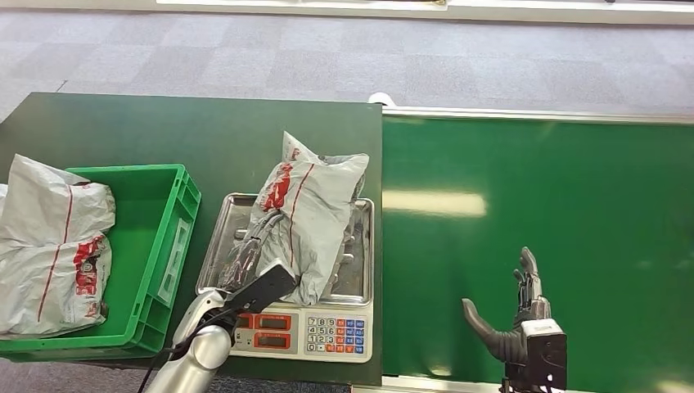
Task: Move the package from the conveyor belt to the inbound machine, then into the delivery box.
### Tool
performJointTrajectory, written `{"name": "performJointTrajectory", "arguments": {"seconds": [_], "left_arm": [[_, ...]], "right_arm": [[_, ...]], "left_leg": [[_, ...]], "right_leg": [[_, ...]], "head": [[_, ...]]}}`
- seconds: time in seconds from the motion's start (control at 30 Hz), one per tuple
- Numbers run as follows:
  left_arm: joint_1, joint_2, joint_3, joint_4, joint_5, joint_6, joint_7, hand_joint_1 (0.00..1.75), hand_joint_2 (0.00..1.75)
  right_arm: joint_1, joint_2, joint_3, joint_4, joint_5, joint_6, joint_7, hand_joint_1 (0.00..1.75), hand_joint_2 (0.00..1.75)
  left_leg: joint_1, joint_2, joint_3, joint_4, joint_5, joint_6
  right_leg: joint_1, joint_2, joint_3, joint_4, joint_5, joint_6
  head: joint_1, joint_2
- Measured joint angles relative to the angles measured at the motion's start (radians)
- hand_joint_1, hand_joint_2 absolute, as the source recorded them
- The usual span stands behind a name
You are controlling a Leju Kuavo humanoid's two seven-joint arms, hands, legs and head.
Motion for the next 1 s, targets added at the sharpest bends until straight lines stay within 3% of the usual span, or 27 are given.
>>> {"name": "performJointTrajectory", "arguments": {"seconds": [0.1, 0.27, 0.47, 0.8, 0.9, 1.0], "left_arm": [[-0.002, 0.000, -0.004, 0.006, -0.012, 0.022, -0.012, 1.47, 1.75], [-0.002, -0.003, -0.010, 0.016, -0.037, 0.097, -0.035, 1.50, 1.75], [-0.004, -0.006, -0.010, 0.019, -0.040, 0.144, -0.054, 1.72, 1.75], [0.010, -0.013, -0.016, 0.029, -0.138, 0.465, -0.128, 1.75, 1.75], [0.017, -0.024, -0.010, 0.033, -0.150, 0.521, -0.206, 1.75, 1.75], [0.035, -0.068, 0.050, 0.011, -0.163, 0.535, -0.379, 1.75, 1.75]], "right_arm": [[0.005, 0.003, -0.006, -0.008, 0.000, 0.000, 0.000, 0.00, 1.75], [0.018, 0.009, -0.019, -0.023, 0.002, 0.005, 0.000, 0.00, 1.75], [0.022, 0.016, -0.025, -0.032, 0.005, 0.011, 0.000, 0.00, 1.75], [0.021, 0.031, -0.038, -0.038, 0.014, 0.018, 0.000, 0.00, 1.75], [0.022, 0.036, -0.041, -0.040, 0.015, 0.018, -0.001, 0.00, 1.75], [0.022, 0.040, -0.041, -0.041, 0.014, 0.017, -0.002, 0.00, 1.75]], "left_leg": [[0.000, 0.000, 0.001, 0.000, 0.000, 0.000], [0.000, 0.000, 0.001, 0.000, 0.000, 0.000], [0.000, 0.000, 0.000, 0.000, 0.000, 0.000], [0.000, 0.000, -0.002, 0.000, 0.000, 0.000], [0.000, 0.000, -0.003, 0.000, 0.000, 0.000], [0.000, 0.000, -0.004, 0.000, 0.000, 0.000]], "right_leg": [[0.000, 0.000, 0.000, 0.000, 0.000, 0.000], [0.000, 0.000, 0.000, 0.000, 0.000, 0.000], [0.000, 0.000, 0.000, 0.000, 0.000, 0.000], [0.000, 0.000, -0.003, 0.000, 0.000, 0.000], [0.000, 0.000, -0.004, 0.000, 0.000, 0.000], [0.000, 0.001, -0.004, 0.000, 0.000, 0.000]], "head": [[0.000, 0.000], [0.000, 0.000], [0.000, 0.000], [0.000, 0.000], [0.000, 0.000], [0.000, 0.000]]}}
